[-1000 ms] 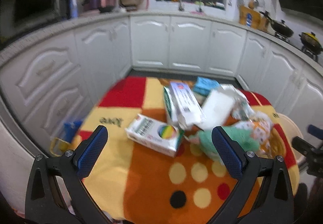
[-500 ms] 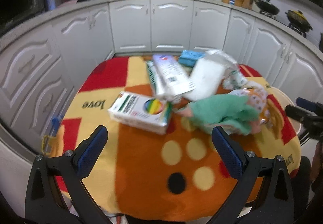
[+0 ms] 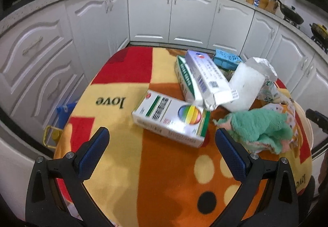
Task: Collect trash
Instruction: 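Grasp the crumpled white tissue with the left tool while the right grasps the foam block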
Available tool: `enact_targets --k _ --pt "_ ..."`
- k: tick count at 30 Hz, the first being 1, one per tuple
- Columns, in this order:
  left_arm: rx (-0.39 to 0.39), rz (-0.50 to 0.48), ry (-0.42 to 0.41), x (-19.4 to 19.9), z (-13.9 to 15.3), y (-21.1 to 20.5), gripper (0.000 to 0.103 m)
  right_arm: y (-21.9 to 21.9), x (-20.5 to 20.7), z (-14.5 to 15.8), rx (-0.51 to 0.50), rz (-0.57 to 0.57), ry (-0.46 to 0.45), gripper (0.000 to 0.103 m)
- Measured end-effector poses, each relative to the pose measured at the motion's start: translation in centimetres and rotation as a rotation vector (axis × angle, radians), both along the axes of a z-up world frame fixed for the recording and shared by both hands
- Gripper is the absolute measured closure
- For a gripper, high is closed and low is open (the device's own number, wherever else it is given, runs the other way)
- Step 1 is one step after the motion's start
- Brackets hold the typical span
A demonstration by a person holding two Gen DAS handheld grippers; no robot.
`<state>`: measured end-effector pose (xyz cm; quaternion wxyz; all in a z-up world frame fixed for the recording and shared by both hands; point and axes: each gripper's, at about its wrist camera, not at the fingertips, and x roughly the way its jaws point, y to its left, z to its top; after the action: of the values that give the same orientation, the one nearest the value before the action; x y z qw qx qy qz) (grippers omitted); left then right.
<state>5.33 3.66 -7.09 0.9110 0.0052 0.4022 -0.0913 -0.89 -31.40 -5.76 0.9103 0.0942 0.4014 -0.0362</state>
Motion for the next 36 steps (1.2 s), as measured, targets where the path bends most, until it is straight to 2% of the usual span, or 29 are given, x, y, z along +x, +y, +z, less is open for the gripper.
enact_targets --k 5,10,13,16,18,22,26,27,28,29,30,31,36 --pt "-0.053 -0.041 -0.016 1.7 1.9 -1.6 0.001 -0.8 2.5 -0.4 0.086 0.005 0.016 0.008" --pt "-0.055 -0.163 -0.044 3.4 4.3 -5.7 0.001 -0.6 5.1 -2.3 0.171 0.035 0.075 0.034" --pt "-0.042 -0.244 -0.069 4.3 5.0 -8.2 0.001 -0.9 6.1 -3.7 0.244 0.049 0.108 0.045" --pt "0.027 -0.329 -0.088 5.1 5.0 -11.3 0.001 -1.5 6.1 -4.3 0.3 0.045 0.104 0.059" --pt "0.075 -0.373 -0.094 5.5 4.7 -13.0 0.001 -1.8 5.7 -4.1 0.319 0.049 0.092 0.061" --pt "0.139 -0.432 -0.077 6.5 4.1 -16.4 0.001 -1.9 5.0 -3.3 0.274 0.061 0.073 0.066" --pt "0.235 -0.44 -0.045 8.1 2.7 -19.4 0.002 -2.0 4.8 -3.3 0.281 0.067 0.065 0.07" --pt "0.253 -0.445 -0.03 8.5 2.4 -19.9 0.007 -2.1 4.7 -3.4 0.28 0.068 0.065 0.072" --pt "0.264 -0.455 -0.011 8.7 2.1 -20.4 0.03 -2.1 4.6 -3.4 0.281 0.069 0.065 0.073" --pt "0.286 -0.457 0.029 9.2 1.5 -20.8 0.061 -2.2 4.5 -3.5 0.284 0.07 0.064 0.074" --pt "0.292 -0.449 0.059 9.6 1.2 -21.0 0.071 -2.3 4.3 -3.5 0.29 0.069 0.062 0.074" --pt "0.284 -0.441 0.087 9.9 1.0 -20.9 0.078 -2.5 4.1 -3.5 0.293 0.068 0.06 0.074" --pt "0.205 -0.446 0.112 9.7 1.9 -19.8 0.089 -2.6 3.2 -3.1 0.297 0.065 0.042 0.075"
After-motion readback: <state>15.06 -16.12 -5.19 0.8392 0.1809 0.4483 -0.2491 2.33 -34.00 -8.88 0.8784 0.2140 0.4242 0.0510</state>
